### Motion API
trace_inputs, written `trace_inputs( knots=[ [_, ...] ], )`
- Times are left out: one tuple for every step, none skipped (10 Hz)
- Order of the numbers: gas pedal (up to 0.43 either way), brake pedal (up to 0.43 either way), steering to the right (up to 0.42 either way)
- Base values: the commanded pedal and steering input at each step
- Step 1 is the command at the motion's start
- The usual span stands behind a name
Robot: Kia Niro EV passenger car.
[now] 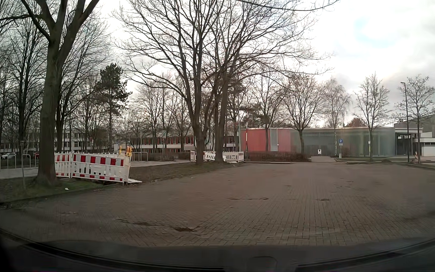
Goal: Follow the waypoints while adhering to traffic rules and regulations
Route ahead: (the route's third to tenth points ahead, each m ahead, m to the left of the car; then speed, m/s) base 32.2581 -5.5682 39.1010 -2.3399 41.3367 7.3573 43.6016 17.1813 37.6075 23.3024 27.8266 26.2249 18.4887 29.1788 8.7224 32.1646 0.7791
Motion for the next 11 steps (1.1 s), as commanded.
trace_inputs(
  knots=[
    [0.000,0.000,-0.225],
    [0.000,0.000,-0.174],
    [0.000,0.000,-0.115],
    [0.008,0.000,-0.071],
    [0.008,0.000,-0.022],
    [0.008,0.000,0.030],
    [0.008,0.000,0.067],
    [0.008,0.000,0.089],
    [0.008,0.000,0.097],
    [0.008,0.000,0.100],
    [0.008,0.000,0.104]
  ],
)
